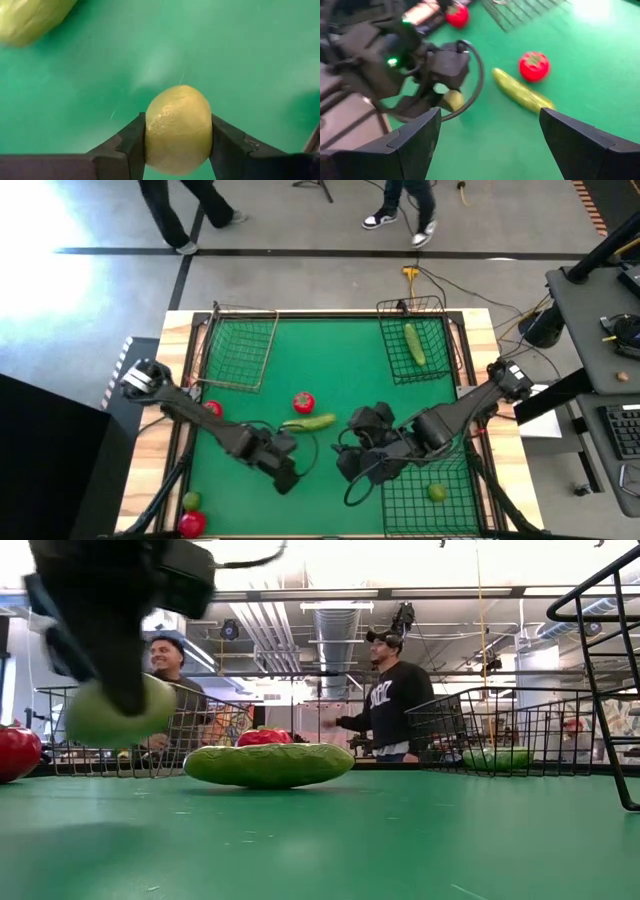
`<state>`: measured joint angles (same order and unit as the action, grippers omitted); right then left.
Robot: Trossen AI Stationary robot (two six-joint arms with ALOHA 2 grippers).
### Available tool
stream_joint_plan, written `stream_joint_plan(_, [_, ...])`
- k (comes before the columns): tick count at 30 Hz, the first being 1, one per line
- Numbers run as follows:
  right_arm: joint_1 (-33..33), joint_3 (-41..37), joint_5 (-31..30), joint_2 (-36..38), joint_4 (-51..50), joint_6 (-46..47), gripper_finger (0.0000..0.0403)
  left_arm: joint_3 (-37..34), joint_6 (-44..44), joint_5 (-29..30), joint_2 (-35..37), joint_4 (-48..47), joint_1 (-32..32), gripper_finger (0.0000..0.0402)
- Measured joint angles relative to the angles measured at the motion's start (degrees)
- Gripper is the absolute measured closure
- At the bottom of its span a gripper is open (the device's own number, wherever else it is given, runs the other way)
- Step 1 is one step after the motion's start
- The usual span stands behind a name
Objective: Sort produce into baskets
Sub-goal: Put the top lime into the bottom right wire basket
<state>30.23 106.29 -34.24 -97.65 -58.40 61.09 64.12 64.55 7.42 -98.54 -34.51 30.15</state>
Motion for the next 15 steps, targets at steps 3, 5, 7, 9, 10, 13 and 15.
stream_joint_plan(3, [1.2, 0.01, 0.06, 0.0, -2.48, 2.25, 0.0074, 2.49, -3.82, -1.2, -3.37, 0.26, -1.42, 0.0249])
stream_joint_plan(5, [2.14, -0.66, 0.56, 0.0, -2.66, 3.09, 0.0076, 3.65, -5.68, -2.7, -5.72, 0.52, -2.66, 0.0248])
stream_joint_plan(7, [3.04, -1.0, 2.97, -0.04, -2.61, 3.16, 0.0076, 4.01, -6.0, -3.49, -7.69, 0.52, -3.97, 0.0248])
stream_joint_plan(9, [3.5, -1.48, 6.38, -0.04, -2.6, 2.89, 0.0076, 4.13, -5.96, -3.86, -8.89, 1.17, -5.11, 0.0248])
stream_joint_plan(10, [3.66, -1.78, 8.12, -0.04, -2.63, 3.22, 0.0076, 4.1, -5.96, -3.62, -9.04, 2.0, -5.56, 0.0247])
stream_joint_plan(13, [3.85, -2.33, 10.92, -0.09, -2.66, 4.57, 0.0074, 3.76, -6.76, -2.21, -9.08, 3.13, -6.3, 0.0244])
stream_joint_plan(15, [3.92, -2.34, 10.78, -0.09, -2.11, 5.09, 0.0074, 3.71, -8.34, -0.02, -8.96, 3.12, -6.32, 0.0238])
